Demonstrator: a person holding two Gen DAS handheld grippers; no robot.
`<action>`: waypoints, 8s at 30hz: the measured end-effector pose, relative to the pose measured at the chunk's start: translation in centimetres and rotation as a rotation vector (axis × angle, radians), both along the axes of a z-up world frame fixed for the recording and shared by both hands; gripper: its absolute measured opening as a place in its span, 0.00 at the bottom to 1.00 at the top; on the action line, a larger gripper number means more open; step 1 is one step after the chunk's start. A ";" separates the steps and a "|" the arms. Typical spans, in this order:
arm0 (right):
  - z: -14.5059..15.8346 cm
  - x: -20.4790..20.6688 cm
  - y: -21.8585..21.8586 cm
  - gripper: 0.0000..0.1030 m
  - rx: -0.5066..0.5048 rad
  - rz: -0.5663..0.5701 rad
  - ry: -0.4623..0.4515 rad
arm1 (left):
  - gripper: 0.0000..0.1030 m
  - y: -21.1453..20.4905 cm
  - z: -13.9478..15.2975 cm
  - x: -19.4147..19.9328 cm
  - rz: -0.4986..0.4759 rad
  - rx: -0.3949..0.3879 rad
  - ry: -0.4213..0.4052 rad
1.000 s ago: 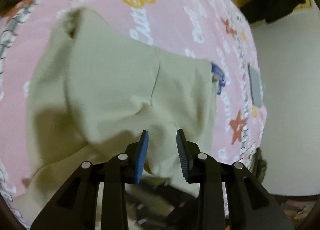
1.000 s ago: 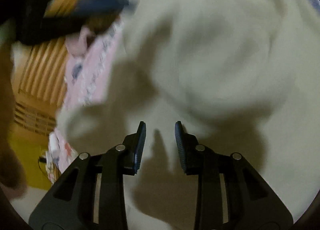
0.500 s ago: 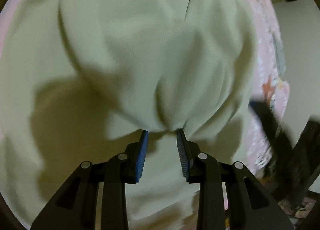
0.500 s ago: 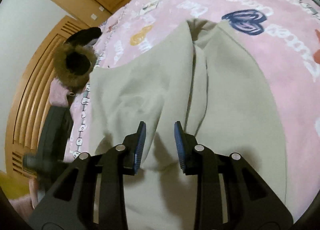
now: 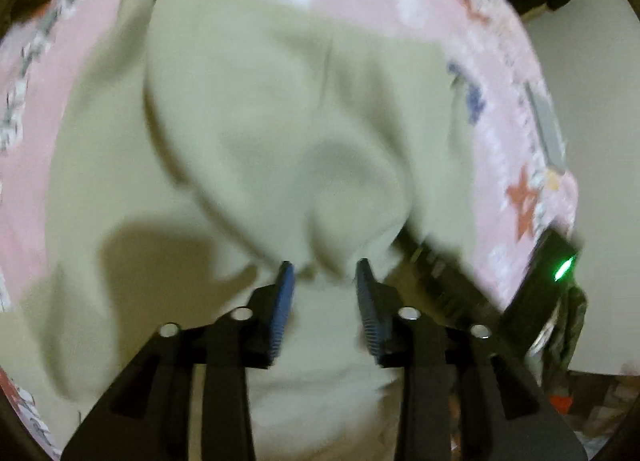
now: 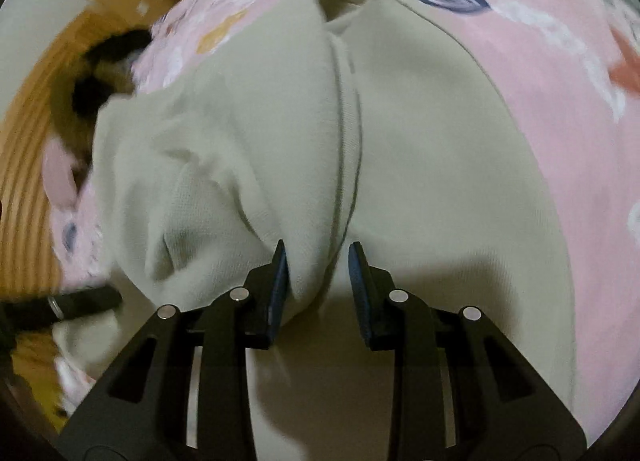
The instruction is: Fold large clothes
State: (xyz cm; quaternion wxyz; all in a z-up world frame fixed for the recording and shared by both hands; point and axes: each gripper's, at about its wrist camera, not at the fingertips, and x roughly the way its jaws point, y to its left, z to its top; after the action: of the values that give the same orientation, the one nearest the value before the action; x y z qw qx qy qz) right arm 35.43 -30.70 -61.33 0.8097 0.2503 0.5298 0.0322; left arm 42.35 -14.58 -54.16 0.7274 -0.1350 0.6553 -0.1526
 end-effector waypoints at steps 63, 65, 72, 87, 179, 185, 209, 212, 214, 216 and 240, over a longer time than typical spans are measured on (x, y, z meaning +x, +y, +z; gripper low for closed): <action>-0.5 -35.9 -7.0 0.82 0.066 -0.102 0.271 | 0.84 29.4 -5.4 -29.9 0.050 0.364 0.264; -0.8 -35.8 -6.7 0.85 0.057 -0.098 0.274 | 0.84 29.8 -5.9 -30.4 0.033 0.365 0.274; -1.0 -35.0 -5.4 0.89 0.051 -0.068 0.303 | 0.84 29.9 -7.5 -31.2 0.031 0.306 0.294; -0.8 -33.9 -2.8 0.33 -0.044 -0.006 0.396 | 0.16 28.3 -6.9 -34.3 -0.005 0.190 0.374; 2.6 23.0 -23.4 0.86 0.513 -0.246 0.089 | 0.81 14.7 7.3 25.8 -0.057 0.158 0.049; 10.1 25.0 -9.9 0.86 0.122 0.455 -0.050 | 0.82 10.5 6.8 19.2 -0.094 0.094 0.058; 4.0 23.4 10.0 0.35 -0.222 1.104 0.033 | 0.82 12.3 -3.2 9.6 0.136 0.117 0.213; 3.7 23.1 10.2 0.40 -0.238 1.127 0.053 | 0.84 12.2 -3.8 9.1 0.129 0.118 0.210; 3.2 23.6 10.4 0.44 -0.224 1.110 0.075 | 0.84 11.8 -4.0 9.0 0.119 0.132 0.206; 2.1 23.4 11.3 0.43 -0.293 1.142 0.083 | 0.85 11.4 -3.9 8.8 0.108 0.139 0.204; 9.9 25.3 9.4 0.04 -0.426 0.872 -0.122 | 0.85 10.7 -1.2 13.2 0.138 0.165 0.063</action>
State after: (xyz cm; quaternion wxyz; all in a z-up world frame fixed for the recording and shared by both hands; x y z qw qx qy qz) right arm 60.76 -21.31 -51.43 0.7835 -0.1687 0.5317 0.2739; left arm 55.53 -3.90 -55.35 0.7238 -0.1241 0.6774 -0.0433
